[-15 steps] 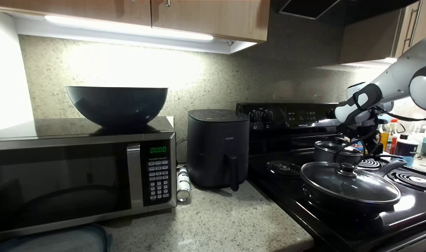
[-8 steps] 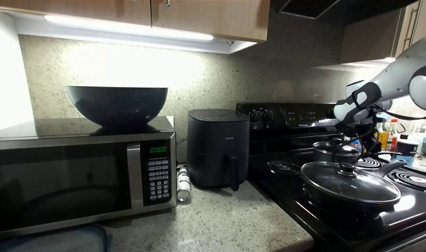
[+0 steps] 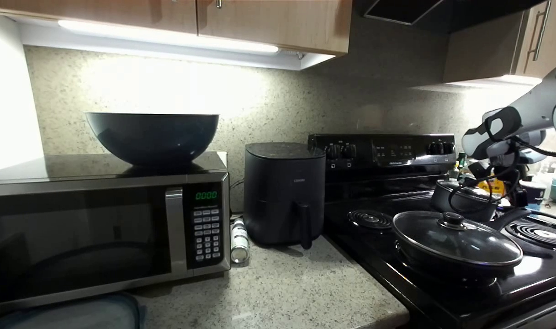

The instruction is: Slide the pot on the stove to the plate on the right

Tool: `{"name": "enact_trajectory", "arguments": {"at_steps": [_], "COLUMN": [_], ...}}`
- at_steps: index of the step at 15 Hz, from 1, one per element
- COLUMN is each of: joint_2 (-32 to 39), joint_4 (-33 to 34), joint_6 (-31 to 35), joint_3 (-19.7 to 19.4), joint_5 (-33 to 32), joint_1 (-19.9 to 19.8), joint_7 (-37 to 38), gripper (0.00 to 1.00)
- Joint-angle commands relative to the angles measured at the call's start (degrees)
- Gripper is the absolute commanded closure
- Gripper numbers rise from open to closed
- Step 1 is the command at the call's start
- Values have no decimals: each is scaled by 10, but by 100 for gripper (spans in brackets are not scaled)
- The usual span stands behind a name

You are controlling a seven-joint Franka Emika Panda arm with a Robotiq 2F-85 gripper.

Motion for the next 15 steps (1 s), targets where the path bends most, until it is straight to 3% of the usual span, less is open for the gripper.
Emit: {"name": "enact_trajectory", "arguments": {"at_steps": [1, 2, 8, 9, 13, 14, 15], "joint_2": [21, 25, 11, 18, 14, 14, 15], "joint_4": [42, 42, 31, 36, 39, 38, 41], "joint_6": [-38, -41, -43, -34, -34, -25, -16], "joint_3": [16, -1, 2, -1, -3, -4, -5], "joint_5": [-3, 12, -3, -2, -6, 0, 8], "joint_1": [-46, -41, -29, -41, -32, -32, -34], "joint_7": [47, 47, 55, 52, 52, 68, 82], "gripper": [84, 84, 84, 59, 59, 84, 84]}}
